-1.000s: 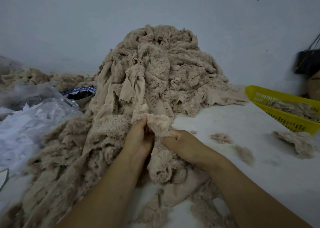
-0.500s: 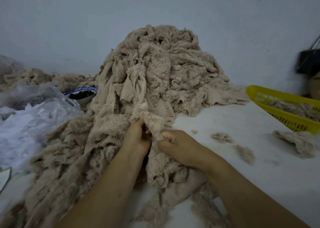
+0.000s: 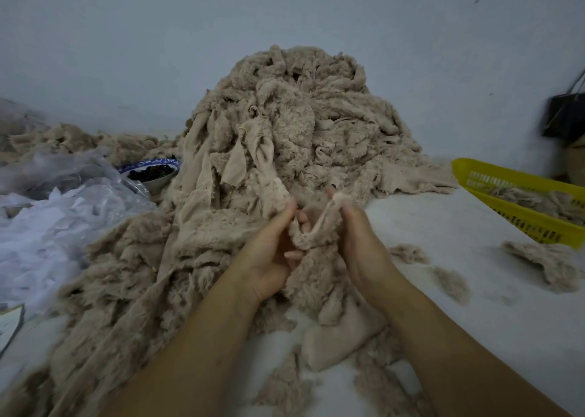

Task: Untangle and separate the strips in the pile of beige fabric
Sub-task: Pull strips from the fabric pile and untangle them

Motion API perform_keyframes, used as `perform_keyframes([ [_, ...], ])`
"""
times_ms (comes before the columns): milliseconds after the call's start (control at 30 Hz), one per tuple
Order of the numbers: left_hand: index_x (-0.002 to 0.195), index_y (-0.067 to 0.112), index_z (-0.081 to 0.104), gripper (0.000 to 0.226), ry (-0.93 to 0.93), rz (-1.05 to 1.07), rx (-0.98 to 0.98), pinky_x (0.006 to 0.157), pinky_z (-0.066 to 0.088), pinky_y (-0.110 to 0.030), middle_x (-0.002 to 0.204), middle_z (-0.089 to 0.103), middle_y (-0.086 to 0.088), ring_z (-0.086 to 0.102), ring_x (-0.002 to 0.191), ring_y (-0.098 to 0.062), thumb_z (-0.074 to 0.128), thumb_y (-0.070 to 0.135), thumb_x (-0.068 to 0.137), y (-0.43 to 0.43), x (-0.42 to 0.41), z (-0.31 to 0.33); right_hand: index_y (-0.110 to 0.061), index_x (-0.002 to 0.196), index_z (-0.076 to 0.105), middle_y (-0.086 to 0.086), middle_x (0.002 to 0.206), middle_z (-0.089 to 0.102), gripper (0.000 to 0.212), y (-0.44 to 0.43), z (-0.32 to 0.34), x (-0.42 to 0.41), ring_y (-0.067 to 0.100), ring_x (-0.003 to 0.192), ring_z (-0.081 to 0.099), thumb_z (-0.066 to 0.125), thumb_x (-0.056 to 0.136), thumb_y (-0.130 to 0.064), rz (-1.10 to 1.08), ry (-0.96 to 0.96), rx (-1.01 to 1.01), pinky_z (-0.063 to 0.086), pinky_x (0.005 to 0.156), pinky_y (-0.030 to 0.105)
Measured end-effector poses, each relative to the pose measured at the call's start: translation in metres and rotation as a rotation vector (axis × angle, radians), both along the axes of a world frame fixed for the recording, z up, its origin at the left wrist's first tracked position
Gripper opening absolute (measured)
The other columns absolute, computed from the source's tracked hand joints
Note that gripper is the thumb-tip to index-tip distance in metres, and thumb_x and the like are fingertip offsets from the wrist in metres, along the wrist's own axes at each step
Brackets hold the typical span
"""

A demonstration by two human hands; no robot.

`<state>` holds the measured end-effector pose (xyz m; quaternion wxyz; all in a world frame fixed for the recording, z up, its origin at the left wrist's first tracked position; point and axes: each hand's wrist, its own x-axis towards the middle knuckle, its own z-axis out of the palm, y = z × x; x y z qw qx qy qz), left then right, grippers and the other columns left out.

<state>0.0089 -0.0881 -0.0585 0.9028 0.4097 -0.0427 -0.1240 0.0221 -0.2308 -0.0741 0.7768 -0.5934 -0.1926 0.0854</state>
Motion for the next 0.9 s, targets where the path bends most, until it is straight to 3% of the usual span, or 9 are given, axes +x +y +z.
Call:
perform_keyframes([
  [133,0.061,0.014,0.062,0.043,-0.011,0.189,-0.046,0.03,0.027,-0.014,0.059,0.052,0.001,0.039,0.042,-0.005,0.052,0.035,0.097,0.002,0.005,0.004,-0.045,0.129,0.058,-0.02,0.105,0.074,0.038,-0.009,0.002,0.008,0.0,0.1,0.068,0.038,0.1,-0.058,-0.275,0.047,0.115,0.055,0.07,0.015],
  [233,0.063,0.015,0.058,0.048,-0.025,0.351,-0.186,0.029,0.026,-0.016,0.051,0.045,0.003,0.031,0.035,-0.006,0.044,0.037,0.102,0.015,0.01,0.008,-0.04,0.113,0.058,-0.032,0.089,0.071,0.031,-0.013,-0.003,0.013,-0.012,0.087,0.067,0.036,0.1,-0.057,-0.347,0.065,0.144,0.053,0.06,0.011],
  [400,0.075,0.015,0.056,0.039,-0.011,0.362,-0.343,0.03,0.03,-0.017,0.046,0.045,0.004,0.031,0.031,-0.007,0.042,0.038,0.104,0.026,0.006,0.01,-0.033,0.146,0.042,-0.012,0.136,0.057,0.083,-0.014,-0.007,0.016,0.001,0.117,0.06,0.04,0.079,-0.083,-0.392,0.051,0.032,0.046,0.099,0.029],
  [533,0.075,0.017,0.057,0.043,0.012,0.419,-0.474,0.05,0.052,-0.018,0.043,0.04,0.006,0.029,0.03,-0.009,0.038,0.041,0.105,0.033,0.009,0.01,-0.032,0.113,0.058,-0.001,0.075,0.075,0.045,-0.018,-0.009,0.025,0.008,0.068,0.072,0.038,0.095,-0.068,-0.46,0.117,0.072,0.051,0.073,0.032],
  [600,0.077,0.018,0.057,0.042,0.048,0.472,-0.393,0.057,0.045,-0.019,0.045,0.039,0.006,0.027,0.034,-0.009,0.037,0.041,0.105,0.038,0.012,0.005,-0.04,0.107,0.054,-0.003,0.061,0.07,0.03,-0.019,-0.009,0.028,0.007,0.057,0.067,0.037,0.098,-0.063,-0.467,0.15,0.132,0.049,0.068,0.032],
  [667,0.08,0.017,0.058,0.039,0.076,0.496,-0.233,0.05,0.034,-0.018,0.049,0.042,0.006,0.031,0.04,-0.008,0.038,0.04,0.106,0.037,0.014,-0.002,-0.043,0.104,0.052,-0.004,0.059,0.068,0.023,-0.02,-0.009,0.027,0.006,0.057,0.066,0.039,0.099,-0.061,-0.474,0.15,0.19,0.049,0.067,0.03],
  [767,0.084,0.014,0.063,0.035,0.108,0.581,0.116,0.044,0.038,-0.019,0.052,0.051,0.004,0.043,0.045,-0.008,0.044,0.036,0.104,0.031,0.019,-0.007,-0.033,0.12,0.055,-0.002,0.077,0.07,0.038,-0.019,-0.008,0.024,0.01,0.076,0.069,0.044,0.097,-0.061,-0.535,0.098,0.132,0.053,0.074,0.031],
  [833,0.083,0.014,0.066,0.03,0.132,0.632,0.299,0.052,0.046,-0.022,0.057,0.06,0.003,0.053,0.052,-0.009,0.052,0.034,0.1,0.027,0.02,-0.007,-0.03,0.133,0.053,-0.002,0.096,0.069,0.043,-0.02,-0.007,0.021,0.012,0.089,0.067,0.045,0.099,-0.056,-0.578,0.035,0.043,0.053,0.083,0.032],
  [900,0.088,0.013,0.066,0.026,0.143,0.667,0.485,0.066,0.055,-0.03,0.074,0.07,0.0,0.064,0.069,-0.013,0.06,0.037,0.094,0.025,0.019,-0.01,-0.037,0.123,0.059,-0.006,0.109,0.063,0.027,-0.021,-0.008,0.018,0.012,0.1,0.063,0.046,0.102,-0.047,-0.616,-0.041,-0.104,0.05,0.091,0.034],
])
